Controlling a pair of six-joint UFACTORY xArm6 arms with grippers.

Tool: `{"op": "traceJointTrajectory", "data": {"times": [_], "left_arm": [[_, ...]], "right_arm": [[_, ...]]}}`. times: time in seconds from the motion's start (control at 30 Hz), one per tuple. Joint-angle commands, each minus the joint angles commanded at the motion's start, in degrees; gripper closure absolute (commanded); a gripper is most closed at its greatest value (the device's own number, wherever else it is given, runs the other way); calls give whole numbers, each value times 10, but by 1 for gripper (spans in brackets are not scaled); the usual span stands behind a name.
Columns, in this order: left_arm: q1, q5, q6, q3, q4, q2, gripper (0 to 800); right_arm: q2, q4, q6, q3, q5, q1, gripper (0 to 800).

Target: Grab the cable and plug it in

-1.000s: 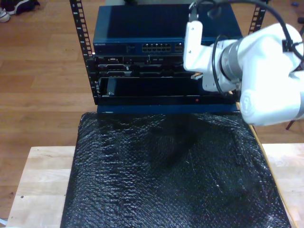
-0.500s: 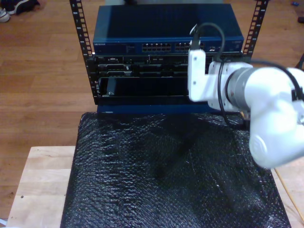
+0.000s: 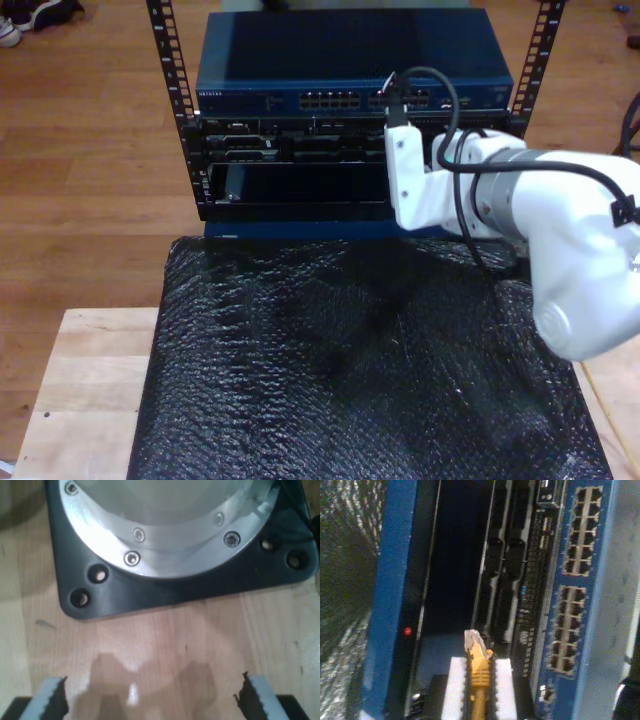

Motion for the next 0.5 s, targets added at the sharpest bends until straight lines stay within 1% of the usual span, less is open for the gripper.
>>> {"op": "traceJointTrajectory", "data": {"times": [0.1, 0.23, 0.37, 0.5], "left_arm": [[0, 0, 0, 0, 0, 0, 0], [0, 0, 0, 0, 0, 0, 0], [0, 0, 0, 0, 0, 0, 0], [0, 0, 0, 0, 0, 0, 0]], "right_arm": [[17, 0, 3, -11, -8, 0, 800], [28, 1, -1, -2, -75, -17, 800], [34, 0, 0, -14, -95, -41, 800], [47, 3, 1, -3, -155, -41, 800]]}}
